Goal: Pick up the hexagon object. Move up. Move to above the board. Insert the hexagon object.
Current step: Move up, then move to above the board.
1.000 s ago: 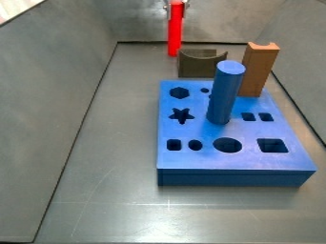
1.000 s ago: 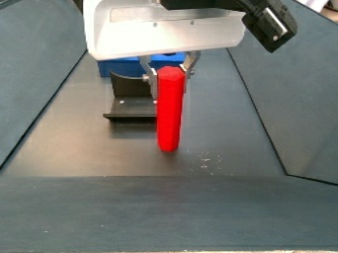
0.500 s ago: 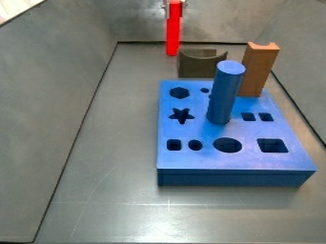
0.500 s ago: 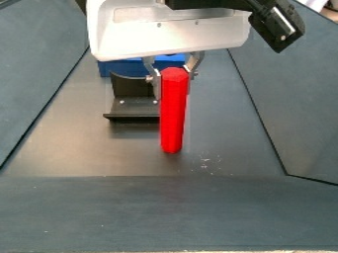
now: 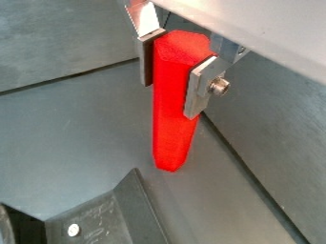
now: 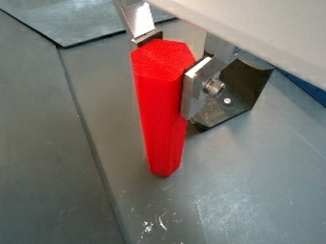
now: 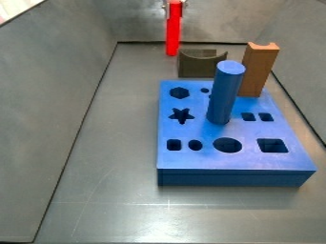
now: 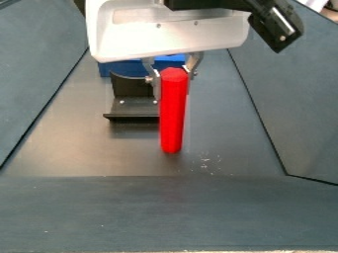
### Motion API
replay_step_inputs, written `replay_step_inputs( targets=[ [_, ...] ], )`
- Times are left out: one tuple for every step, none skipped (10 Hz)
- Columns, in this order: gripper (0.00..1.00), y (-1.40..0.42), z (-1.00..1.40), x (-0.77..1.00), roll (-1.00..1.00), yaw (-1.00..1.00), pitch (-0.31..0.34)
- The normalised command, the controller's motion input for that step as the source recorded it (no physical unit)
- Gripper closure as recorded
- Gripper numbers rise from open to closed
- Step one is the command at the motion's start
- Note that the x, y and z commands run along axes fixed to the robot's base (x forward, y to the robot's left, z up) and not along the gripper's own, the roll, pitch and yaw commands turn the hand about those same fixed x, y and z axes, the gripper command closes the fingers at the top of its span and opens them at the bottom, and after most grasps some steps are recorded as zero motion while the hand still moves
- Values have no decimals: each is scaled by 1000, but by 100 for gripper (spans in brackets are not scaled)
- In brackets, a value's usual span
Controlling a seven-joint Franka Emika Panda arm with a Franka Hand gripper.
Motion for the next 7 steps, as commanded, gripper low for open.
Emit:
replay_step_inputs(
  targets=[
    [100,18,842,-28,-2,-10,7],
    [100,8,736,-42,-4,-13,23],
    [100,7,656,-40,-5,-15,29],
    [100,10,423,-21,-1,-14,34],
    [100,10,278,-11,1,-15,41],
    [100,2,1000,296,-32,-287,-170],
    [100,3,1000,313,-34,-278,-153]
  ],
)
